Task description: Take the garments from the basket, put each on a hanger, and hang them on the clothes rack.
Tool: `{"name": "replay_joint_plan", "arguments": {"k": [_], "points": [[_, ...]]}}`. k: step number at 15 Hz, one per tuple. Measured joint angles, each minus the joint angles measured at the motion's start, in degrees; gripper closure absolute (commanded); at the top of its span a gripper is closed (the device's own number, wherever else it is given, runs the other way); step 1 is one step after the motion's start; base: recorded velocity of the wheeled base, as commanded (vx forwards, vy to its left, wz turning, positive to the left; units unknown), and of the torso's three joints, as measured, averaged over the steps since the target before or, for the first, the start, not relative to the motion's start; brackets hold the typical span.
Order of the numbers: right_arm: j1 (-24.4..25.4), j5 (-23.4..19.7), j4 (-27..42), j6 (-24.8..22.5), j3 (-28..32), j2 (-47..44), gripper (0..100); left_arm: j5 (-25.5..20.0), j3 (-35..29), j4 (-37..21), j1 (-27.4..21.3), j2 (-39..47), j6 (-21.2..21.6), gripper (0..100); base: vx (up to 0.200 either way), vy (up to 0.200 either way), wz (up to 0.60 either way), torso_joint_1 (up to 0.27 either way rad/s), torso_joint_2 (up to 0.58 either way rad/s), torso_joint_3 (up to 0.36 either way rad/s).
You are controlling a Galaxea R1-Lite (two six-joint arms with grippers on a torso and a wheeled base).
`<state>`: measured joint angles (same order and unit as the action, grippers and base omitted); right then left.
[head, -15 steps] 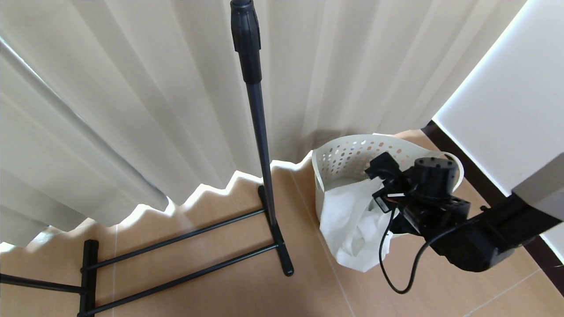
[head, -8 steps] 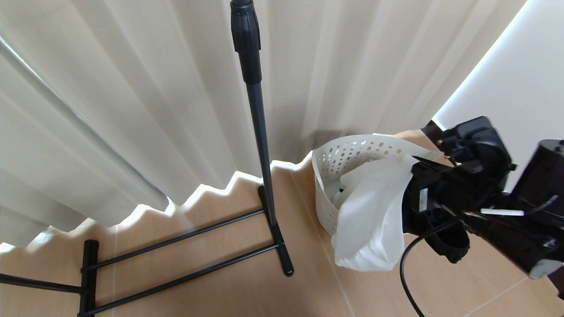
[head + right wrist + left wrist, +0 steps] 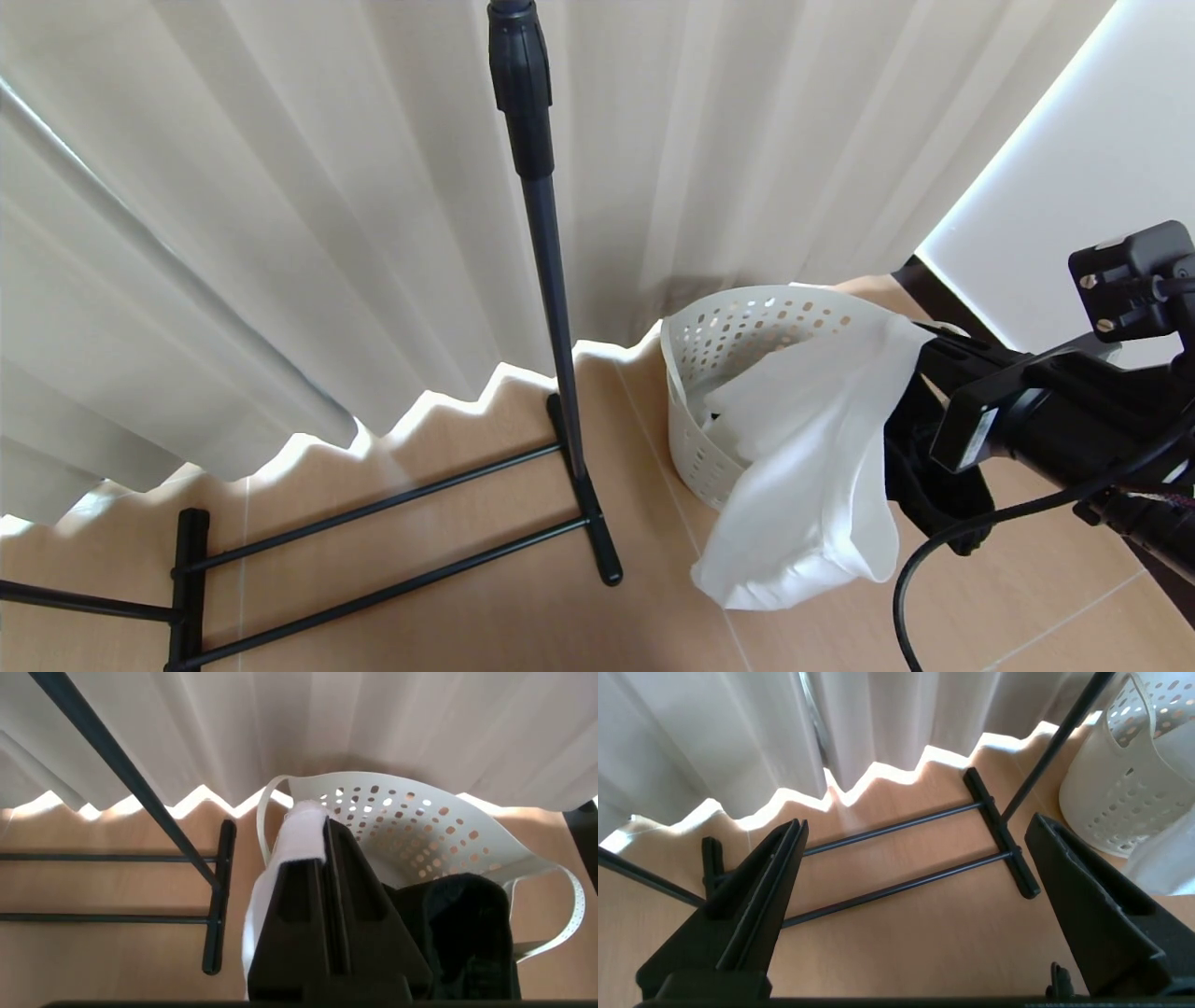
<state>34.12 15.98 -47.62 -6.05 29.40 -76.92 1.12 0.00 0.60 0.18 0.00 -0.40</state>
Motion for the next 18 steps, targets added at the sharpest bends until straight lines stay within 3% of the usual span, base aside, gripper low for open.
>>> {"name": "replay_joint_plan", "arguments": {"k": [8, 12, 18], "points": [[-1.88, -0.33, -0.15, -0.07, -0.33, 0.33, 100, -0.01, 0.0, 0.0, 0.0, 0.0, -0.02, 0, 0.0, 0.0, 0.0, 0.002, 0.0, 0.092], [-4.13, -3.86, -0.26, -0.27, -0.74, 0.49, 100, 0.0, 0.0, -0.09, -0.05, 0.0, -0.02, 0, 0.0, 0.0, 0.0, 0.001, -0.03, 0.163], [-5.55, -4.77, -0.17, -0.35, -1.01, 0.49, 100, -0.01, 0.0, 0.02, -0.02, 0.0, -0.02, 0, 0.0, 0.0, 0.0, 0.052, -0.38, -0.122]]}}
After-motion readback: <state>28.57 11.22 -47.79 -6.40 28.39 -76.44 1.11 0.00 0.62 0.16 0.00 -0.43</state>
